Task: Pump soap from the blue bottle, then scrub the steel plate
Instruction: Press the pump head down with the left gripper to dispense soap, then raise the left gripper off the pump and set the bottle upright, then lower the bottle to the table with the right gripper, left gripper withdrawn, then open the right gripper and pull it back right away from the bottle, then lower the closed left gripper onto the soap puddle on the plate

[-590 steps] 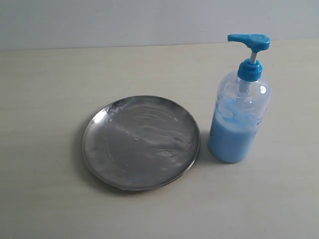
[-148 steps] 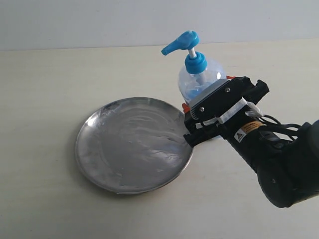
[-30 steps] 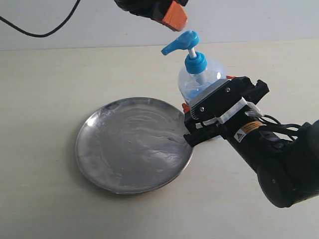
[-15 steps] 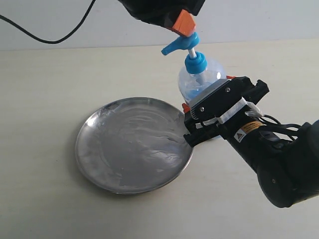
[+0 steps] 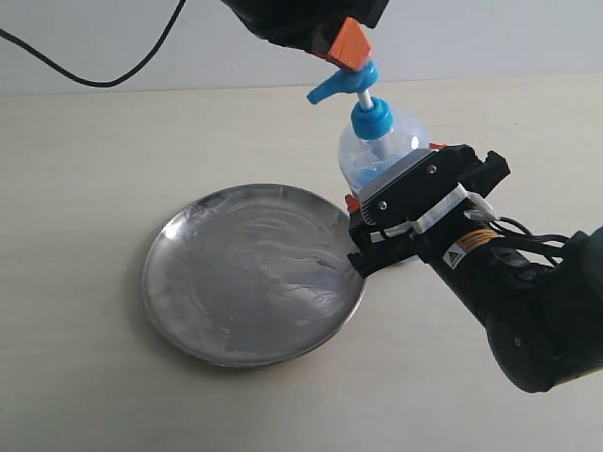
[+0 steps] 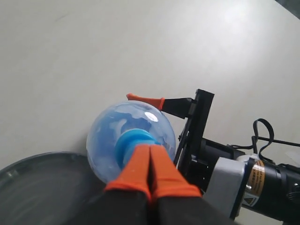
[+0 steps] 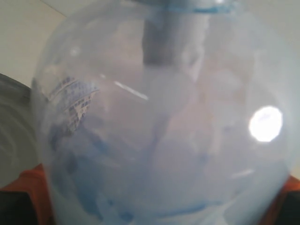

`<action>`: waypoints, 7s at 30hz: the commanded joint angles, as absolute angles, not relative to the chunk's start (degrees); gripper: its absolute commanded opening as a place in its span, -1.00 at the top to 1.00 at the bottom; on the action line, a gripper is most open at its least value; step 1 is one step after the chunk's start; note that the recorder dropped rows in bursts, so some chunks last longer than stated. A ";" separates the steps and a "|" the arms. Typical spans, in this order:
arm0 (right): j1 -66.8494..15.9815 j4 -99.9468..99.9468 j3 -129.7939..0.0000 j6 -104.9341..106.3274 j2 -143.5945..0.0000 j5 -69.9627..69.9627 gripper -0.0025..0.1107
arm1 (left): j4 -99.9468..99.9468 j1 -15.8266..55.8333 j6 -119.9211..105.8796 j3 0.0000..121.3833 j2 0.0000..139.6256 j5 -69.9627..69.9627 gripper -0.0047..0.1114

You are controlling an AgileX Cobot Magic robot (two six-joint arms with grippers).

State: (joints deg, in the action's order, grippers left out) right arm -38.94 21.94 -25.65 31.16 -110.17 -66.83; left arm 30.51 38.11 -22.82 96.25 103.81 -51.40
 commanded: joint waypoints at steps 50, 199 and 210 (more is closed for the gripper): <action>-38.97 17.77 -25.61 30.42 -109.33 -69.96 0.96 | 24.07 38.29 -22.04 99.22 107.91 -51.97 0.92; -38.97 -15.16 -36.99 -9.96 -58.34 41.56 0.96 | 14.25 33.20 -18.11 39.69 70.52 -14.63 0.92; -38.97 -17.37 -31.56 -12.33 -40.41 35.04 0.96 | 14.25 42.78 -21.02 41.35 85.62 -14.73 0.92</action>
State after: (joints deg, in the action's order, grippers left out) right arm -38.99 -16.65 -32.97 -10.72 -43.88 37.22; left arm 14.13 41.36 -20.59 40.12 82.52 -14.96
